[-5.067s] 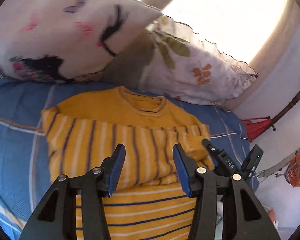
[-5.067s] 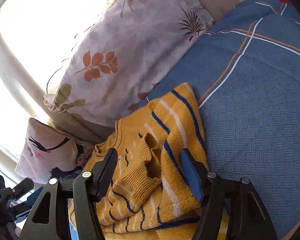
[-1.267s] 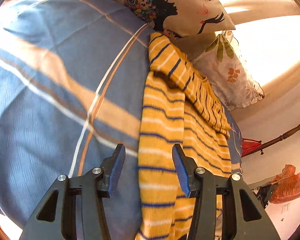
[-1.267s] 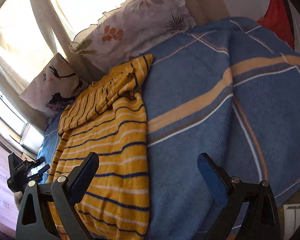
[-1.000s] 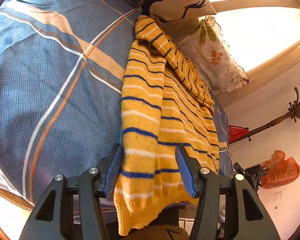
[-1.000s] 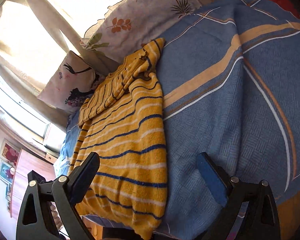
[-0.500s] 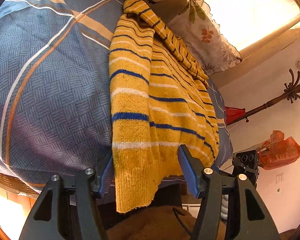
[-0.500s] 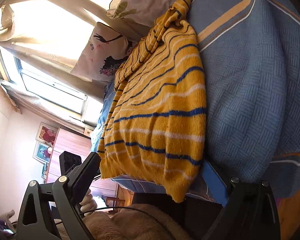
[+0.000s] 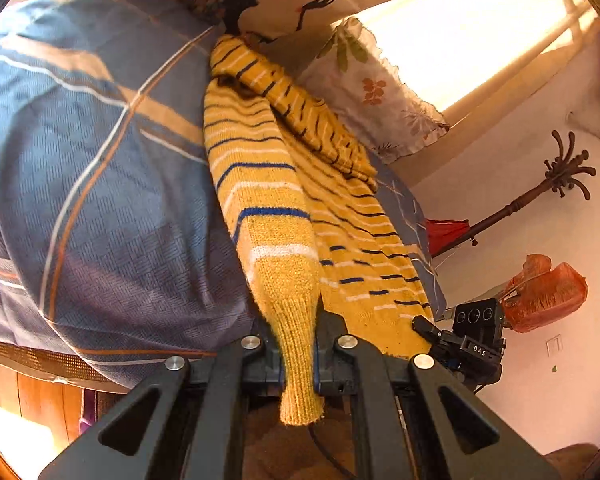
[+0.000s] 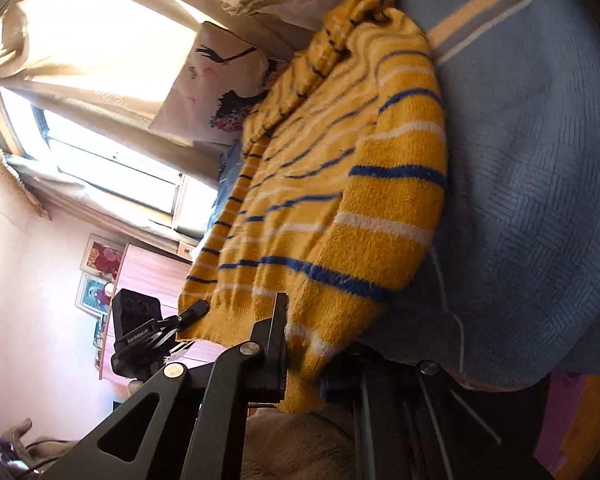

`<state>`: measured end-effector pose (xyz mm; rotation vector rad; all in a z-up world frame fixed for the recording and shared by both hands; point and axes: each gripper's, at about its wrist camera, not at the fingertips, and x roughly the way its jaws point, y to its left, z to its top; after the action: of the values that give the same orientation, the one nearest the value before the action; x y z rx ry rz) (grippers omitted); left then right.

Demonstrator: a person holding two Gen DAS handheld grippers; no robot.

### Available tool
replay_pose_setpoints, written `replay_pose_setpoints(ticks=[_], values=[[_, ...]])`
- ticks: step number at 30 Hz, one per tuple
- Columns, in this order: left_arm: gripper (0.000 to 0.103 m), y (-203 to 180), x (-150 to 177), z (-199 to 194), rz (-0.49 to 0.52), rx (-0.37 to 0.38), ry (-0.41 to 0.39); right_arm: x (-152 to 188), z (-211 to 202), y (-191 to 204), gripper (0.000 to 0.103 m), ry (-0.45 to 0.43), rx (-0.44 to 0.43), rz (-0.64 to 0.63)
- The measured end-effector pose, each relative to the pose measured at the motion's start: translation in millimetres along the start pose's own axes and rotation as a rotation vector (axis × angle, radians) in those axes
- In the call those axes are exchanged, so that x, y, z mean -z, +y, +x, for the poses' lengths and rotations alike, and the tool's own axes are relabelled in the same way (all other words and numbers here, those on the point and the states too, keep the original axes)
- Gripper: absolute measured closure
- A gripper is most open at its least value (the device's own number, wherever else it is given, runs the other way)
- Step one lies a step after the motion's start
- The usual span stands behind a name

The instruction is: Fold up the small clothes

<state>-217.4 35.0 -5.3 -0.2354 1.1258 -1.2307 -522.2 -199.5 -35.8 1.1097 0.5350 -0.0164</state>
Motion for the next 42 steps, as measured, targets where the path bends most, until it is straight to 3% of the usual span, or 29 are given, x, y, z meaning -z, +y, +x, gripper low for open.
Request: replay_pose_setpoints(ticks=[4, 7, 9, 13, 16, 21, 27, 32, 37, 40, 42], values=[[0.095, -3, 5, -13, 0.017, 0.0, -0.004, 5, -17, 33, 0.092, -0.012, -0.009, -0.085], [0.095, 11, 3, -10, -0.017, -0.039, 0.015, 4, -7, 27, 0.092, 0.003, 0.003, -0.066], [0.095, 16, -5, -6, -0.057, -0.025, 0.021, 0, 2, 18, 0.092, 0.009, 0.001, -0.032], [0.095, 9, -26, -6, -0.029, -0.024, -0.015, -19, 4, 19, 0.092, -0.015, 0.006, -0.042], [0.095, -5, -55, -4, 0.009, -0.001, -0.047, -43, 0, 28, 0.092, -0.06, -0.007, -0.07], [0.095, -47, -130, 9, 0.146, -0.049, -0.129, -104, 10, 56, 0.092, -0.116, 0.033, -0.175], [0.095, -56, -210, 74, 0.182, -0.129, -0.114, -195, 42, 68, 0.092, -0.136, 0.101, -0.224], [0.095, -31, -260, 151, 0.098, -0.21, -0.021, -265, 88, 39, 0.092, -0.107, 0.22, -0.163], [0.094, -14, -288, 199, 0.014, -0.245, 0.063, -312, 126, -14, 0.091, -0.071, 0.307, -0.055], [0.092, 3, -299, 211, -0.064, -0.185, 0.094, -332, 140, -43, 0.09, -0.049, 0.277, 0.029], [0.086, 13, -305, 212, -0.118, -0.12, 0.103, -342, 143, -67, 0.079, -0.062, 0.203, 0.143]])
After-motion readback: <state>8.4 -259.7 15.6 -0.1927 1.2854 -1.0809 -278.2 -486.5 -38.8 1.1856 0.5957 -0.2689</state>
